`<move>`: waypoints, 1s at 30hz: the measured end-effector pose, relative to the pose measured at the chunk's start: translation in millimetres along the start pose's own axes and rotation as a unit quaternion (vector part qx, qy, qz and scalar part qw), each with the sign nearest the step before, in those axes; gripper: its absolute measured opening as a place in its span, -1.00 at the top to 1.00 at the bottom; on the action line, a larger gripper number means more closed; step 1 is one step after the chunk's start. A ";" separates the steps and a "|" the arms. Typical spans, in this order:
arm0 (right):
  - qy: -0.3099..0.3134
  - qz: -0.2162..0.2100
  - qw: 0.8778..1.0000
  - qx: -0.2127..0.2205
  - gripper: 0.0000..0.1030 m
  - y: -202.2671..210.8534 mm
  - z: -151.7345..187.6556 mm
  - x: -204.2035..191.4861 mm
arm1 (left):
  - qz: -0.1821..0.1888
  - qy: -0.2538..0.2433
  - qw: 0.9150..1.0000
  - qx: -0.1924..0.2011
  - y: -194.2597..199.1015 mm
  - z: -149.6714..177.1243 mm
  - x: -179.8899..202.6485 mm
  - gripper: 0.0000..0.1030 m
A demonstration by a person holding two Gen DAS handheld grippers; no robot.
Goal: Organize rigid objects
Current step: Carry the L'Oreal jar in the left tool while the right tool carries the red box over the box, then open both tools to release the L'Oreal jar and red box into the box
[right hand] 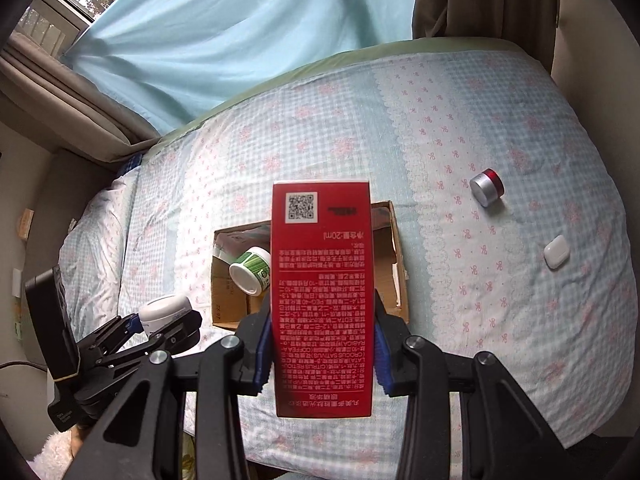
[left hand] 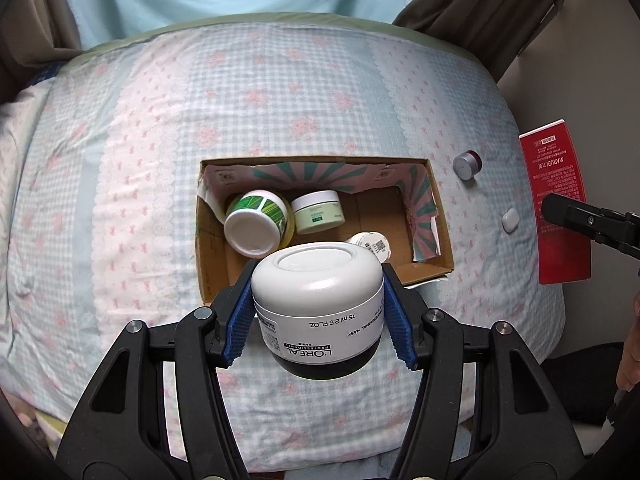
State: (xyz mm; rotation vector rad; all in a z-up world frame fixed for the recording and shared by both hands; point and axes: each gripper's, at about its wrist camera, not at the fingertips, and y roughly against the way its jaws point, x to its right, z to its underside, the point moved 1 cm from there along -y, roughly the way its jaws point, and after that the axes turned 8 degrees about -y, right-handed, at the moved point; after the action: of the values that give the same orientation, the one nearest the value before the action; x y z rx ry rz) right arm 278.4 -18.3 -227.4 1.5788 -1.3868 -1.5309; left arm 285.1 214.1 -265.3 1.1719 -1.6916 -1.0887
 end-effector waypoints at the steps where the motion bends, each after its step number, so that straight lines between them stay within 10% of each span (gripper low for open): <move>1: 0.003 0.002 1.000 -0.004 0.27 -7.0 -1.2 -3.0 | 0.001 0.000 1.000 -0.007 -7.1 1.2 -4.3 -0.06; 16: 0.022 0.052 0.991 -0.121 0.27 -141.8 -16.7 12.2 | 0.011 -0.075 0.988 -0.136 -132.7 -15.0 12.2 -0.06; 24: 0.045 0.059 0.989 -0.126 0.27 -187.9 -17.7 26.4 | -0.051 -0.204 0.957 -0.199 -181.0 -17.4 42.5 -0.06; 30: 0.039 0.052 0.989 -0.134 0.27 -196.2 -14.2 33.3 | -0.063 -0.223 0.949 -0.213 -191.6 -15.5 43.5 -0.06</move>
State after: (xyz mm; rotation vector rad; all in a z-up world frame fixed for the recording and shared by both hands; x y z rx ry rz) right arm 344.5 12.2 -413.2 1.3657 -1.1483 -1.5065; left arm 341.2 130.2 -434.6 0.7984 -1.5972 -1.8003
